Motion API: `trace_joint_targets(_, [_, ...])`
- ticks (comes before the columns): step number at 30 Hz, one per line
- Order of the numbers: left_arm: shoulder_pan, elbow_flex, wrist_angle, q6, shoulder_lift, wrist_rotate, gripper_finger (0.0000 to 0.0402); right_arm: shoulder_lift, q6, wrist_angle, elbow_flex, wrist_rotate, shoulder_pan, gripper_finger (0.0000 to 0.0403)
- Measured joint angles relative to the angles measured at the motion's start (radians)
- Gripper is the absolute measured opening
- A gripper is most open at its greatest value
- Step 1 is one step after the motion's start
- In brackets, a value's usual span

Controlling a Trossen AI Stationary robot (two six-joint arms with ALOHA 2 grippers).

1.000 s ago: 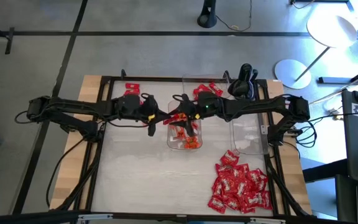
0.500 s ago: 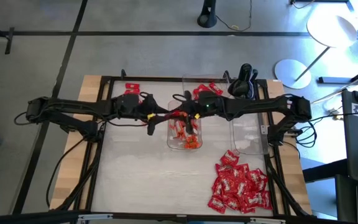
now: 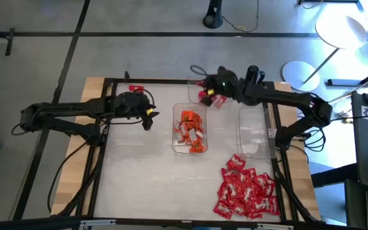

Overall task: Sort candy
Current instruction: Put the red chocolate into the top transparent bin

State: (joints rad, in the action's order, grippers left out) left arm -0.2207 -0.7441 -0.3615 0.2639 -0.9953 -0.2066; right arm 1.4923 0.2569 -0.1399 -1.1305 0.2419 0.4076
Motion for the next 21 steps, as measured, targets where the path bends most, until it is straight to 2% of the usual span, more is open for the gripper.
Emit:
trace_joint_targets(5, [-0.003, 0.0, -0.022, 0.017, -0.012, -0.008, 0.0169, 0.047, -0.126, -0.024, 0.002, -0.051, 0.115, 0.0108])
trace_joint_targets(10, [-0.003, 0.0, -0.021, 0.022, -0.015, -0.015, 0.0169, 0.08, -0.178, -0.036, 0.001, -0.115, 0.159, 0.012])
trace_joint_targets(13, [-0.003, 0.0, -0.021, 0.032, -0.015, -0.016, 0.0169, 0.083, -0.183, -0.053, 0.001, -0.118, 0.164, 0.0155])
trace_joint_targets(18, [-0.003, 0.0, -0.026, 0.071, -0.015, -0.027, 0.0169, 0.082, -0.2, -0.07, 0.001, -0.114, 0.162, 0.0234])
trace_joint_targets(21, [-0.003, 0.0, -0.069, 0.109, -0.015, -0.083, 0.0169, 0.081, -0.226, -0.094, 0.001, -0.134, 0.162, 0.0275])
